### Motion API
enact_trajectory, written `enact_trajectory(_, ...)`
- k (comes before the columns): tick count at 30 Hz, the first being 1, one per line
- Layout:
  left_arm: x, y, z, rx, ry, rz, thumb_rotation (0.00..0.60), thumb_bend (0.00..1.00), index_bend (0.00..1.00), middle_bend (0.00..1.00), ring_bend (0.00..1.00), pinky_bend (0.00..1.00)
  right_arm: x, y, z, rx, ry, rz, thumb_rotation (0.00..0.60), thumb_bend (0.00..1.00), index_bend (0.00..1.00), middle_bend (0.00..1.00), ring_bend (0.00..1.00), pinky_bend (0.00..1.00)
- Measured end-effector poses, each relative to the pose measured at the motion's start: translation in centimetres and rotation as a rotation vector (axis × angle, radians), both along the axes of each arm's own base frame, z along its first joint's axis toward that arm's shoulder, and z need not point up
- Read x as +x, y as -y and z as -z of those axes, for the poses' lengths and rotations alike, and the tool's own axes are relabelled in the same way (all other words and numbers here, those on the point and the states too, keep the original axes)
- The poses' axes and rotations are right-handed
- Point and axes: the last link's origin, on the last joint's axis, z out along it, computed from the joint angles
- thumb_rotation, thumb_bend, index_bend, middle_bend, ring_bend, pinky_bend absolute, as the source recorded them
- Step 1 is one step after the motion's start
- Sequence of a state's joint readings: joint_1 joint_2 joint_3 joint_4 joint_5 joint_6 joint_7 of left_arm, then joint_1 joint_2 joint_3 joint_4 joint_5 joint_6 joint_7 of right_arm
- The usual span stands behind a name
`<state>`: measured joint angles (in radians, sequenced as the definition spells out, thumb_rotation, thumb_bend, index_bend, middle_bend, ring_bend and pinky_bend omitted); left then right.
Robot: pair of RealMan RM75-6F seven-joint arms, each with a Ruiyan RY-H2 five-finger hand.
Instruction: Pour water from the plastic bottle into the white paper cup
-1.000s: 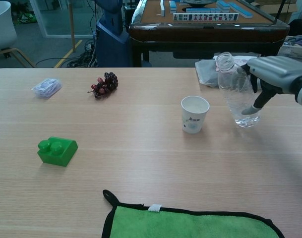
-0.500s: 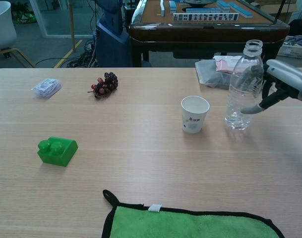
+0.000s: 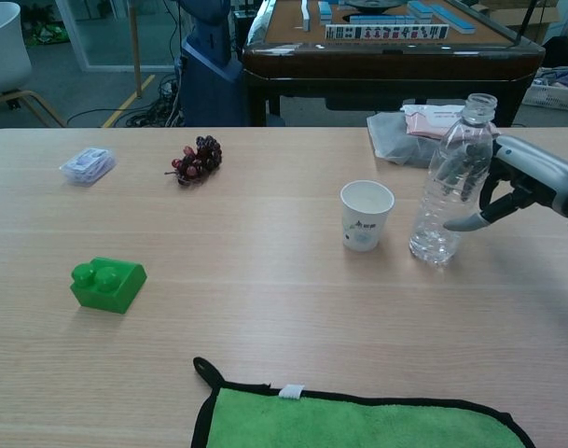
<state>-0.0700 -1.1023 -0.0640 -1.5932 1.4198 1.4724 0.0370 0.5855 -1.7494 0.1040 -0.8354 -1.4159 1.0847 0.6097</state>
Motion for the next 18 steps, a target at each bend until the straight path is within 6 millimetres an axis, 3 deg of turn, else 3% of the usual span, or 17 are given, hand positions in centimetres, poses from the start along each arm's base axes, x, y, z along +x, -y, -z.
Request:
enact_trajectory(8, 0.0, 0.0, -0.1, 0.002, 0.002, 0.0, 0.6, 0.32, 0.32, 0.35, 0.38, 0.55, 0.0, -0.2, 0.6, 0.053, -0.027, -0.023, 0.6, 0.02, 0.26, 0.26, 0.22, 0.39)
enact_trajectory(12, 0.0, 0.0, -0.1, 0.001, 0.002, 0.002, 0.6, 0.32, 0.32, 0.35, 0.38, 0.55, 0.0, -0.3, 0.4, 0.07, -0.048, -0.03, 0.6, 0.0, 0.18, 0.16, 0.16, 0.34)
enact_trajectory(18, 0.0, 0.0, 0.0, 0.001, 0.0, 0.002, 0.6, 0.32, 0.32, 0.35, 0.38, 0.55, -0.1, -0.5, -0.7, 0.065, -0.077, -0.036, 0.6, 0.0, 0.16, 0.14, 0.14, 0.32)
